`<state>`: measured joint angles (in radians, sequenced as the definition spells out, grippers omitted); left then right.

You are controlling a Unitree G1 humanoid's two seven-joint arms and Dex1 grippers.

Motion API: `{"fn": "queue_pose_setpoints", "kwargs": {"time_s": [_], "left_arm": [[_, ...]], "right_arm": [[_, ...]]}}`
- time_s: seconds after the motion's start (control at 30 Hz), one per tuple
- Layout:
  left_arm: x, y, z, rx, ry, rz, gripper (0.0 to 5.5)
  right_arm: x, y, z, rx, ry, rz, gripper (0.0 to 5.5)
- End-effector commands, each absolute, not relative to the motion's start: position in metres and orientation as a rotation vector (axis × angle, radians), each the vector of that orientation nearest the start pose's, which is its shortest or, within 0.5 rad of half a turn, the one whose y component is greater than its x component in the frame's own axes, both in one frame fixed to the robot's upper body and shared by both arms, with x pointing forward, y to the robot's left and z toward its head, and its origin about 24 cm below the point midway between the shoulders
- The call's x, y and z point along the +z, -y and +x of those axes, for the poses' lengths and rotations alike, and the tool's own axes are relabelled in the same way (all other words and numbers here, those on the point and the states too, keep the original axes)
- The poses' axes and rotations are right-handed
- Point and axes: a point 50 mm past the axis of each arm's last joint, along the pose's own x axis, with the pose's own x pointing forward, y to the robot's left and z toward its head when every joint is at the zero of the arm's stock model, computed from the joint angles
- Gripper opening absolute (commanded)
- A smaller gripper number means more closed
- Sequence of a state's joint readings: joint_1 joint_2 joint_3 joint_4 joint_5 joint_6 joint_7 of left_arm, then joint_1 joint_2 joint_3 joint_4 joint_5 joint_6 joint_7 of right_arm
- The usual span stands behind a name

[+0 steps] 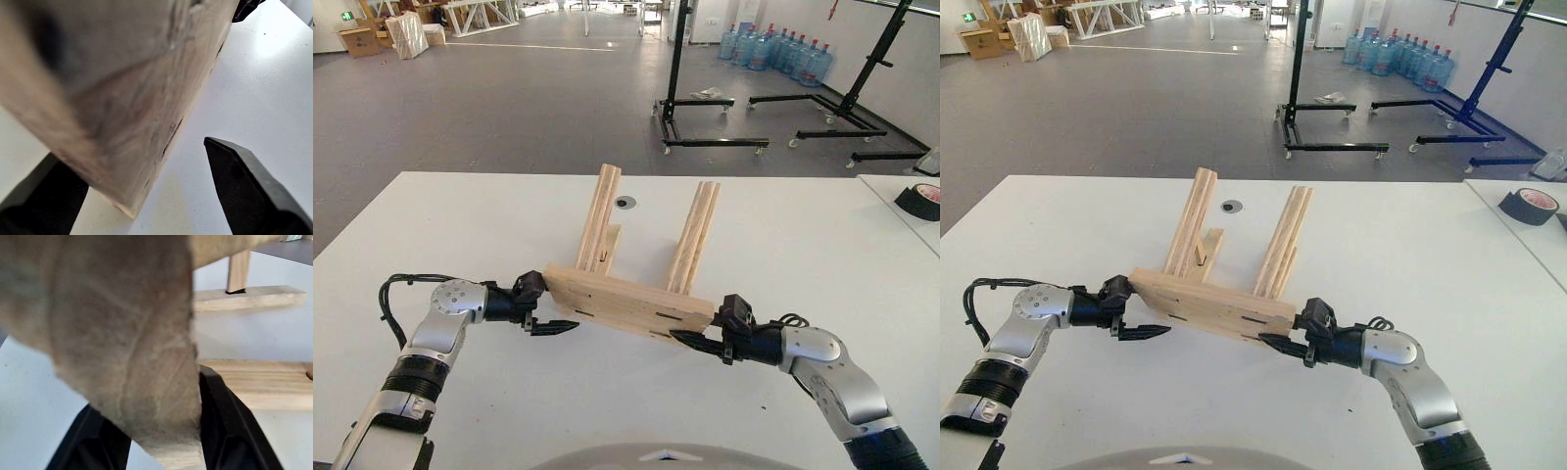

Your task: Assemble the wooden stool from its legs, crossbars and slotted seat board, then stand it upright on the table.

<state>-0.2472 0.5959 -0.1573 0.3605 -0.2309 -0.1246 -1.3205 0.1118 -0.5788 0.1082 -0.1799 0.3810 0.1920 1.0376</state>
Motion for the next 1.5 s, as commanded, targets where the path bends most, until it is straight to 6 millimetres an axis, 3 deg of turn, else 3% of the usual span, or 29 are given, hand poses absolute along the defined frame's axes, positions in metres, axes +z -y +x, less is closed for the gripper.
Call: {"fn": "queue_pose_setpoints", "kwargs": {"time_s": [0.03, 0.23, 0.3, 0.5, 0.57, 0.7, 0.87, 1.07, 1.3, 1.5], "left_arm": [[0.053, -0.204, 0.254, -1.360, -0.231, 0.238, 3.34], [0.065, -0.199, 0.247, -1.389, -0.213, 0.000, 2.56], [0.067, -0.198, 0.244, -1.413, -0.241, -0.057, 2.53], [0.055, -0.193, 0.232, -1.518, -0.326, 0.089, 2.38], [0.063, -0.188, 0.229, -1.566, -0.308, 0.046, 2.20], [0.104, -0.183, 0.222, -1.668, -0.207, -0.156, 1.99], [0.158, -0.179, 0.220, -1.649, 0.023, -0.405, 1.60], [0.164, -0.164, 0.213, -1.554, 0.103, -0.544, 1.38], [0.181, -0.163, 0.216, -1.319, 0.241, -0.705, 1.40], [0.187, -0.156, 0.212, -1.227, 0.234, -0.771, 1.42]], "right_arm": [[0.050, 0.184, 0.202, 1.144, -0.291, -0.101, 1.56], [0.048, 0.188, 0.206, 1.147, -0.291, -0.086, 1.55], [0.049, 0.187, 0.208, 1.154, -0.288, -0.095, 1.55], [0.055, 0.188, 0.215, 1.180, -0.283, -0.068, 1.55], [0.059, 0.189, 0.216, 1.208, -0.287, -0.036, 1.55], [0.088, 0.192, 0.214, 1.273, -0.276, 0.173, 1.56], [0.127, 0.195, 0.209, 1.352, -0.230, 0.396, 1.57], [0.159, 0.182, 0.205, 1.367, -0.132, 0.760, 1.53], [0.163, 0.164, 0.186, 1.303, -0.155, 0.984, 1.50], [0.170, 0.152, 0.191, 1.146, -0.036, 1.145, 1.50]]}}
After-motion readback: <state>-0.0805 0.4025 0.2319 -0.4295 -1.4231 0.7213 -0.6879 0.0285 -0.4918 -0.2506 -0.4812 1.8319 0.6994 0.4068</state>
